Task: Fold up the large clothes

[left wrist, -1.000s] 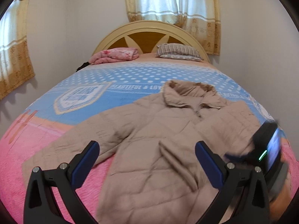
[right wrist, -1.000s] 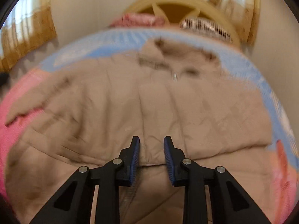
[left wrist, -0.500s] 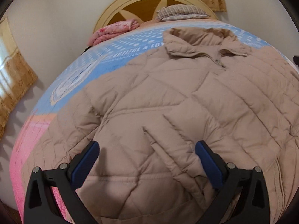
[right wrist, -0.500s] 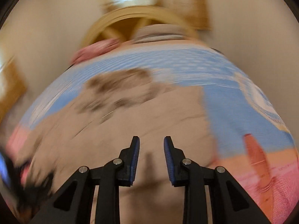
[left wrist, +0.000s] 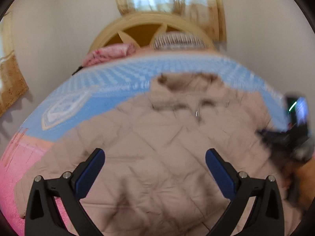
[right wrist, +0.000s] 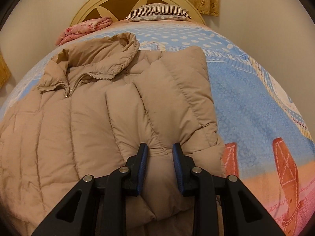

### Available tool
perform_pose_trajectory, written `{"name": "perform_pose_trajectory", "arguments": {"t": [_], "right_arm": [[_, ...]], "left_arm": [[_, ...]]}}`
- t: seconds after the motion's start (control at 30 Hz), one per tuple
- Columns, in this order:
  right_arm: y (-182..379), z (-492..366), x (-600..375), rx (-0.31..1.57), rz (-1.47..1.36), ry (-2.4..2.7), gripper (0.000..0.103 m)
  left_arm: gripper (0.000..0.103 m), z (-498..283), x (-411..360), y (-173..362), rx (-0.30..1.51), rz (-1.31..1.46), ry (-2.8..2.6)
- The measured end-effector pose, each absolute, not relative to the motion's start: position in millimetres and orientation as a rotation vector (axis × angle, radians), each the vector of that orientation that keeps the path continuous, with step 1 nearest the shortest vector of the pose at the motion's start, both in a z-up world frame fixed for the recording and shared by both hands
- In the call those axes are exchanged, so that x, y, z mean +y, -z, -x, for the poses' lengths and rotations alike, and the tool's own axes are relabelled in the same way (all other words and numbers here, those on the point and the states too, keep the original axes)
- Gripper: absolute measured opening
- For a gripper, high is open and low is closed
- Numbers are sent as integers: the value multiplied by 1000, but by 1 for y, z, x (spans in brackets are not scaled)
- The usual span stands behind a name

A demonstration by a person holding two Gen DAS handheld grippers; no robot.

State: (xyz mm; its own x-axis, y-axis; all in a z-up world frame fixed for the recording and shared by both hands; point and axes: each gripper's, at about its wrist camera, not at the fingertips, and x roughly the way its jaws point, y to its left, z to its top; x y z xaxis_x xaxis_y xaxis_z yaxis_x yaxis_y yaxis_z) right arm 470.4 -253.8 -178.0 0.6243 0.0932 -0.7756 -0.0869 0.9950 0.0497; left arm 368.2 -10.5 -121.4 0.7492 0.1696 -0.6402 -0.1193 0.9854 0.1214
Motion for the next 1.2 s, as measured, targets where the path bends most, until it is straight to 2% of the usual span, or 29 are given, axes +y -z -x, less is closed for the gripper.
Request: {"name": "perform_pose_trajectory", "arguments": {"t": [0.13, 0.2, 0.33, 0.47, 0.57, 0.7, 0.8, 0.9, 0.97, 1.2], "right_arm": [[141, -468, -279, 764, -130, -108, 28], [126, -477, -277, 723, -111, -90, 28], [126, -521, -264, 756, -36, -64, 28], [170, -561, -267, 909, -37, -48, 27], [186, -562, -272, 894, -63, -72, 27], [181, -566, -270, 922, -37, -74, 27], [153, -541, -272, 899, -77, -87, 27], [123, -497, -258, 864, -95, -192, 38], [114, -462, -240, 854, -62, -266, 49], [162, -422, -204, 901, 64, -307, 51]], "left_arm": [[103, -398, -10, 186, 860, -142, -189], [103, -397, -5, 187, 859, -101, -180], [103, -395, -5, 194, 868, -97, -168], [103, -394, 2, 193, 869, -52, -154], [103, -396, 4, 196, 872, -26, -145], [103, -398, 6, 198, 879, 0, -141], [103, -398, 10, 198, 883, 24, -129], [103, -398, 10, 198, 883, 33, -125], [103, -398, 11, 198, 883, 37, -123], [103, -398, 12, 198, 882, 40, -121]]}}
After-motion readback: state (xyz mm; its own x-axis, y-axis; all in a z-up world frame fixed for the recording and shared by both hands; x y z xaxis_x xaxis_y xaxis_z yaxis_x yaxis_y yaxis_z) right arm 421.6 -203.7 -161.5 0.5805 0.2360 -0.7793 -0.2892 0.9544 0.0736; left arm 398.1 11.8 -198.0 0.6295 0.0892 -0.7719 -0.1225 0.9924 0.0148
